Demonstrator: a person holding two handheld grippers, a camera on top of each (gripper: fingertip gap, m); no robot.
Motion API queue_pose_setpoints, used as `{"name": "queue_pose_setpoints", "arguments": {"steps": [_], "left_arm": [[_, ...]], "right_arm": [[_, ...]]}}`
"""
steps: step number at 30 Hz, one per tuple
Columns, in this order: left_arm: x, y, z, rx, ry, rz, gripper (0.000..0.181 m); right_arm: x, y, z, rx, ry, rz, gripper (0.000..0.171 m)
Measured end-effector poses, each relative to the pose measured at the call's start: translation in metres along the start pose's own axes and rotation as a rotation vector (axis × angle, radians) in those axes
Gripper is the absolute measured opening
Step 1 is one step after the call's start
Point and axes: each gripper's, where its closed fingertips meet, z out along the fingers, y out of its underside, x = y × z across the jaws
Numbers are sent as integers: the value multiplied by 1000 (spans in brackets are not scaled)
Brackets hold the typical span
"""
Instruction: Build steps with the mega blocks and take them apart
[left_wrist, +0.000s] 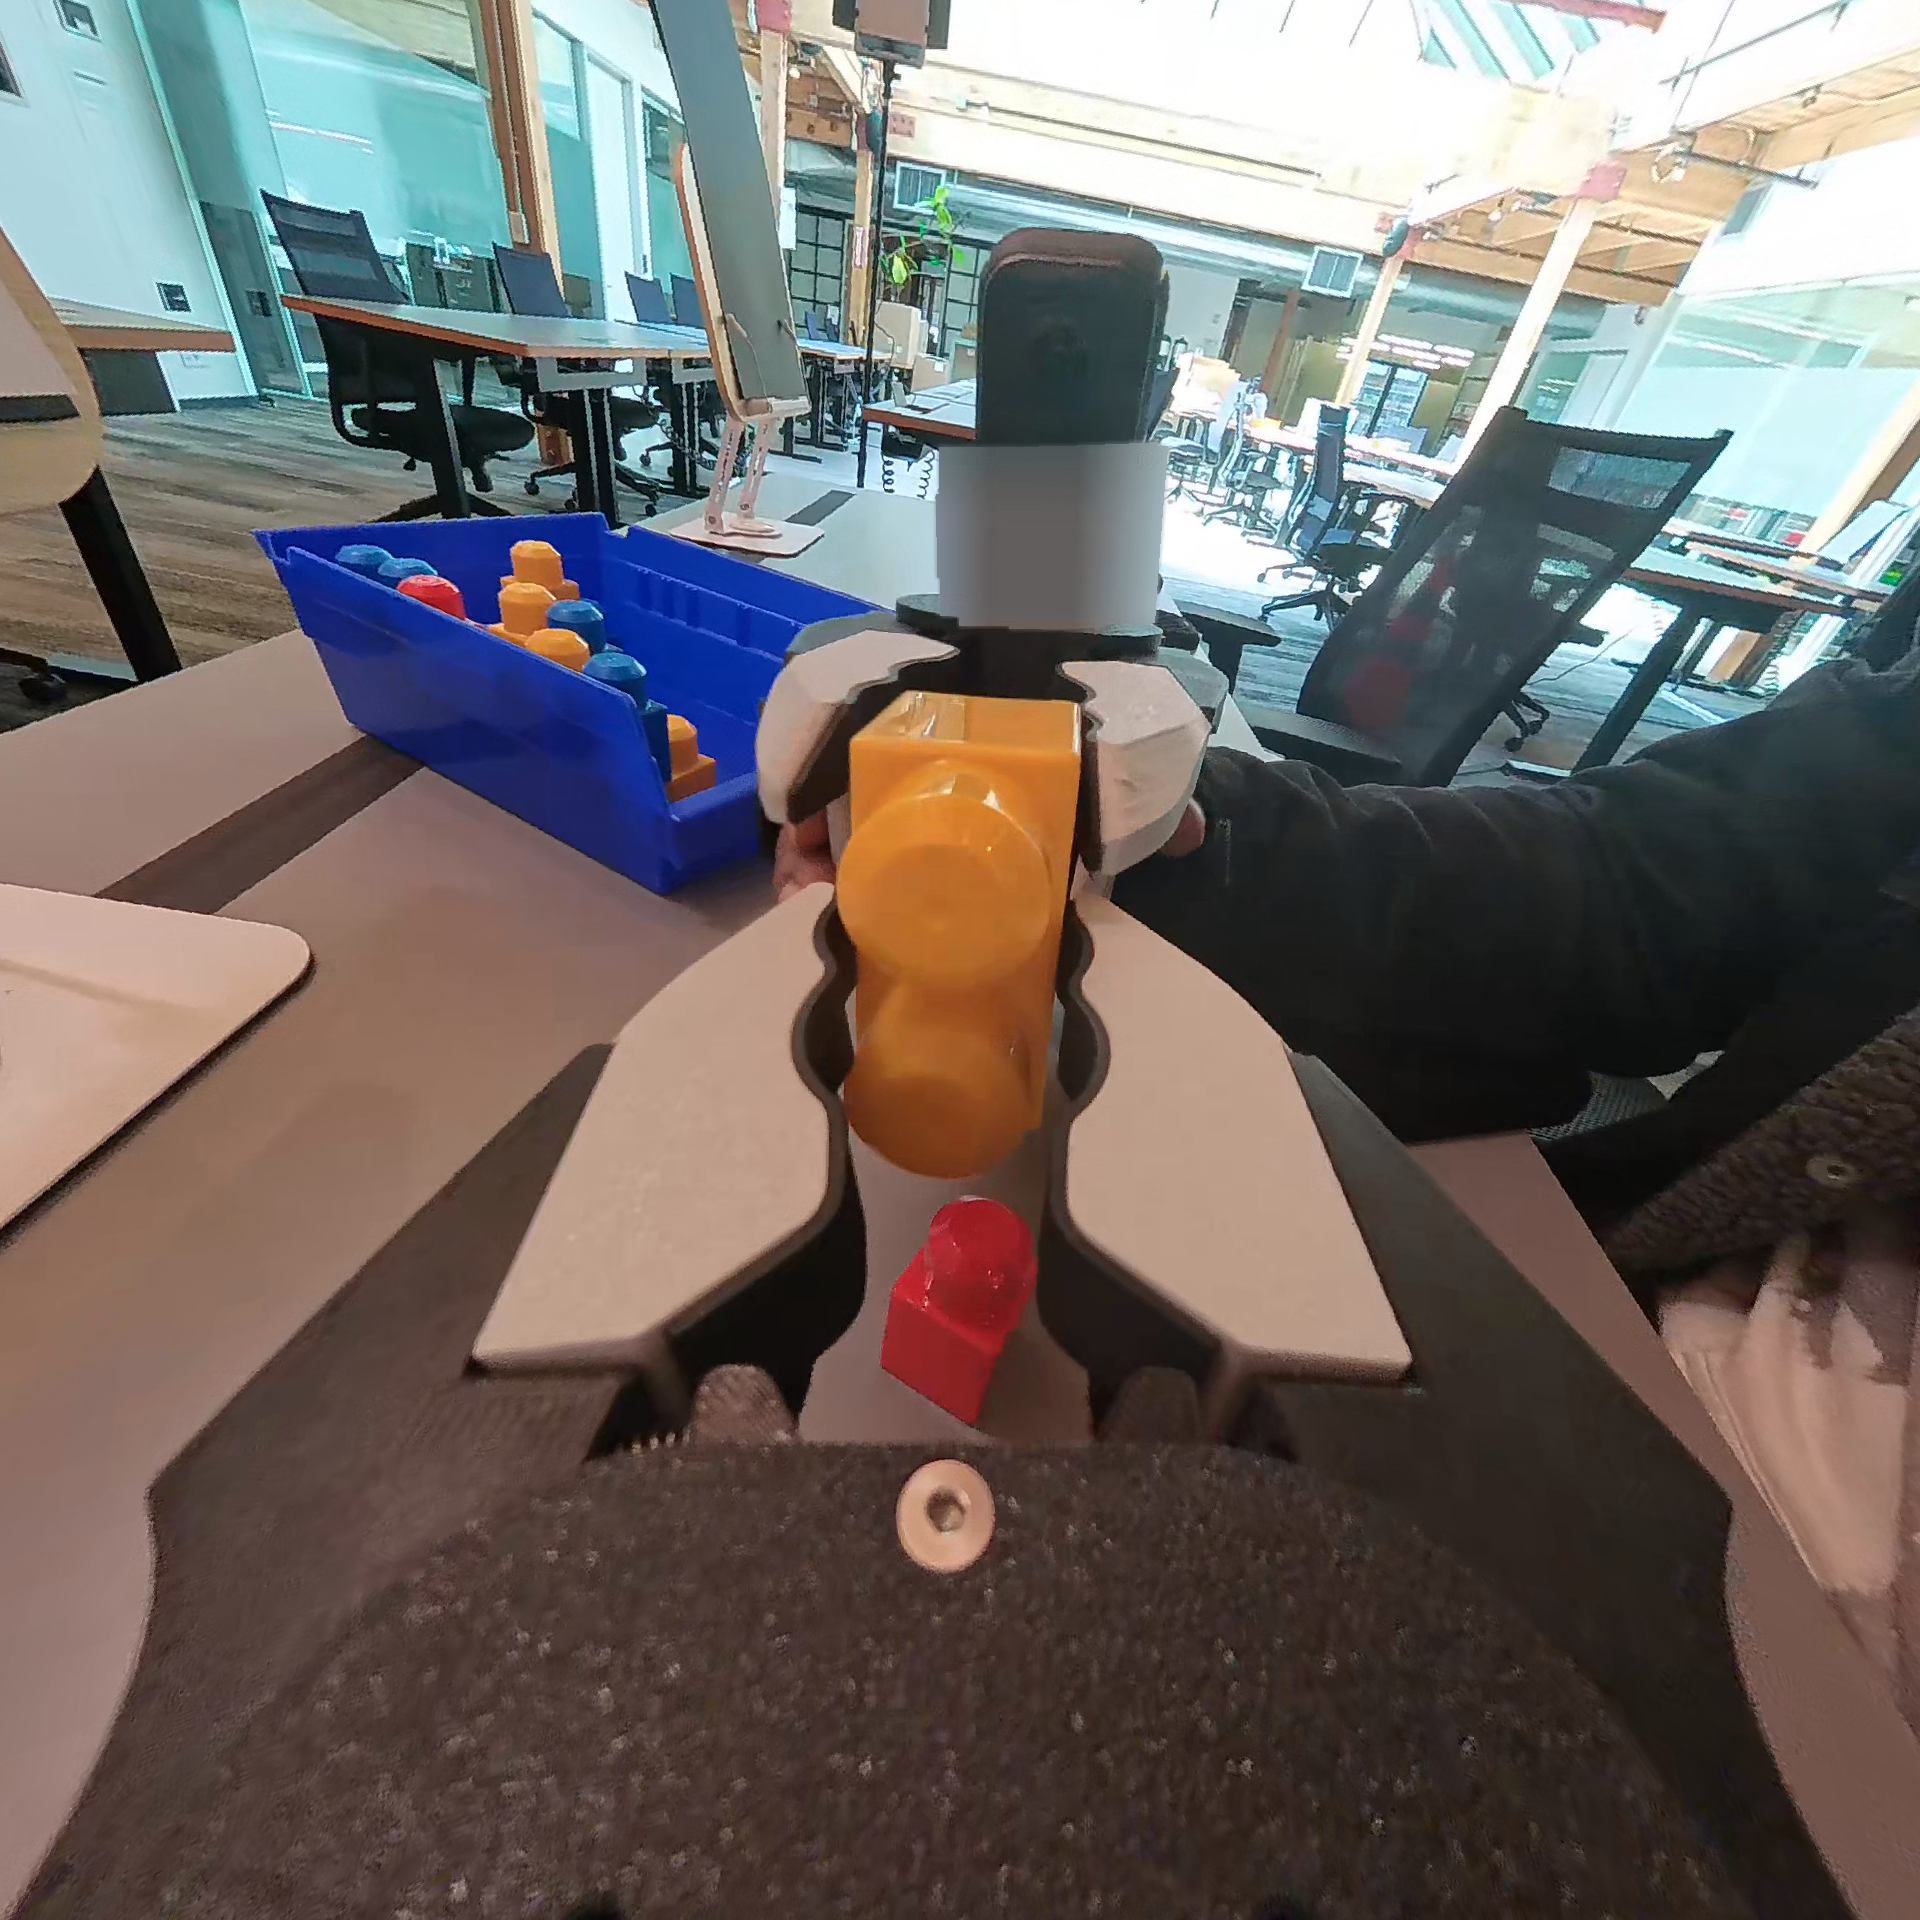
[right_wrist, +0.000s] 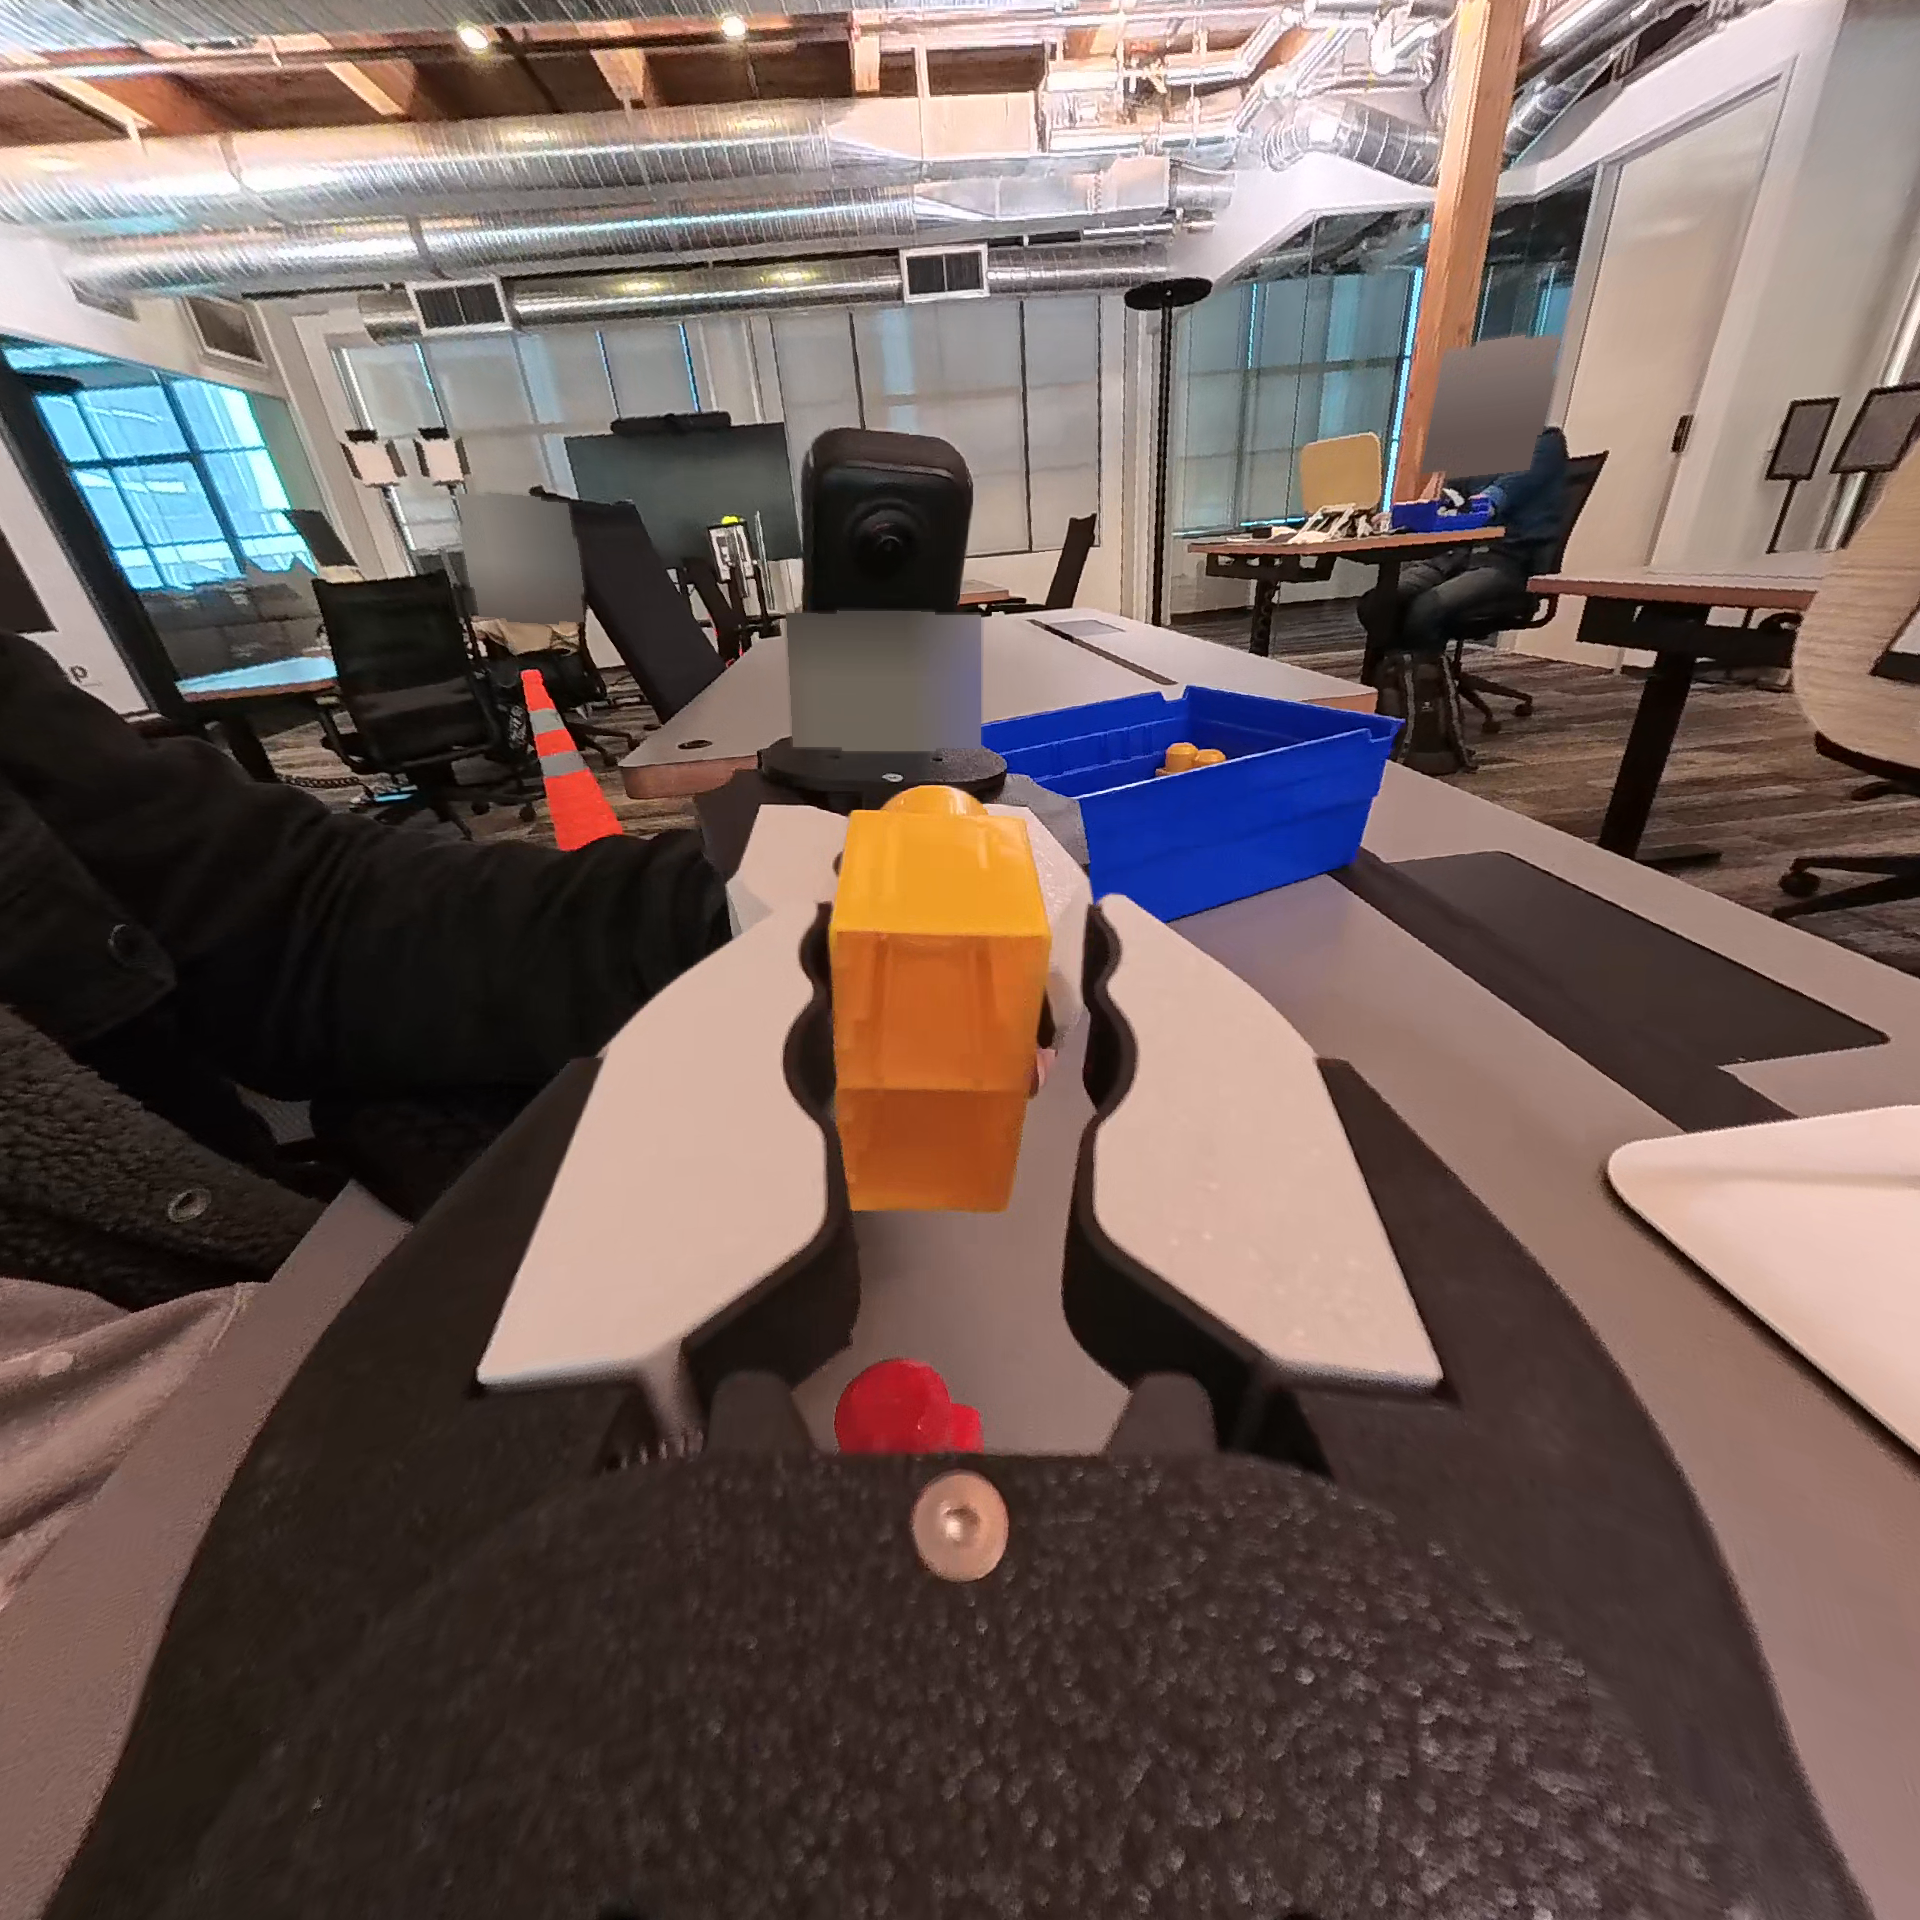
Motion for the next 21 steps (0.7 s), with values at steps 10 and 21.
{"name": "queue_pose_setpoints", "arguments": {"steps": [10,21], "left_arm": [[-3,1,2,6,-21,8,37],[-7,31,-13,-230,-36,36,57]], "right_arm": [[0,2,-1,-39,9,-15,36],[27,-18,-40,22,108,3,36]]}}
